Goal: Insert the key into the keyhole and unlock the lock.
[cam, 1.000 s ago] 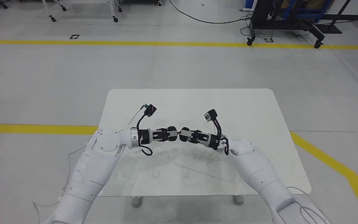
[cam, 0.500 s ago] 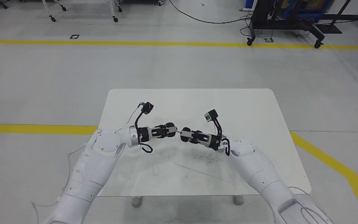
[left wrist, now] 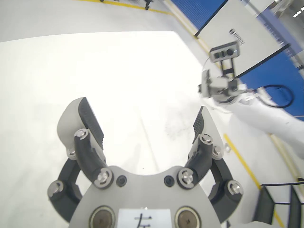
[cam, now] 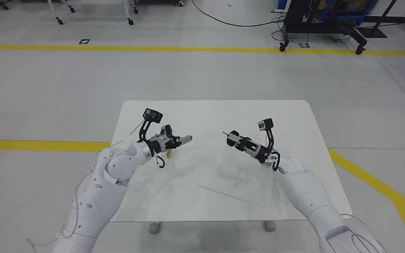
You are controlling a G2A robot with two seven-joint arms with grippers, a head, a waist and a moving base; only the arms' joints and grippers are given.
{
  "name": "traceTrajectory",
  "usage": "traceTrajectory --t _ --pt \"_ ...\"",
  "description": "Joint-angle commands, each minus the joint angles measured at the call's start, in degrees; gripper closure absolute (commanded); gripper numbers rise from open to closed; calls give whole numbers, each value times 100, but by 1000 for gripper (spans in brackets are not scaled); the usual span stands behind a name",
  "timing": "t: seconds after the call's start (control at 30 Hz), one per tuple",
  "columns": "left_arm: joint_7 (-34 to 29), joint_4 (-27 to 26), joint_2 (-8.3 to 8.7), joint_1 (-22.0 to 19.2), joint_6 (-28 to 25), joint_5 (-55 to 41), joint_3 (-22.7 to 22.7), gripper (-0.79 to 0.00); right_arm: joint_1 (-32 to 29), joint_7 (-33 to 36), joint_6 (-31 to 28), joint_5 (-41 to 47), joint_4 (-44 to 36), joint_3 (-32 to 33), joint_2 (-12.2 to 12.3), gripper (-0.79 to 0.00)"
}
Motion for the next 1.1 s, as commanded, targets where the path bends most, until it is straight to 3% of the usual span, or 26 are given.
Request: traceTrajectory --t 0.0,0.07,0.23,0.37,0.57,0.8,1.0,1.03,1.07 --pt "129 63 9 14 202 642 49 -785 -1 -70 -70 37 77 92 23 0" --pt "201 226 5 -32 457 1222 175 -785 -14 -158 -148 46 131 172 44 0" --pt "-120 903 -101 -365 728 1158 537 -785 -23 -258 -133 54 170 215 51 0" --pt "-196 1121 -164 -565 837 1131 702 -785 -23 -258 -133 54 170 215 51 0" --pt "-390 1112 -166 -610 1013 1399 756 -434 -23 -258 -133 54 170 215 51 0" --pt "-727 920 -145 -535 1077 1604 766 -314 -23 -258 -133 54 170 215 51 0" --pt "-885 813 -139 -486 1165 1662 752 -292 -23 -258 -133 54 170 215 51 0" --pt "-907 811 -140 -483 1171 1664 753 -265 -23 -258 -133 54 170 215 51 0" --pt "-924 811 -141 -481 1174 1667 756 -182 -23 -258 -133 54 170 215 51 0"
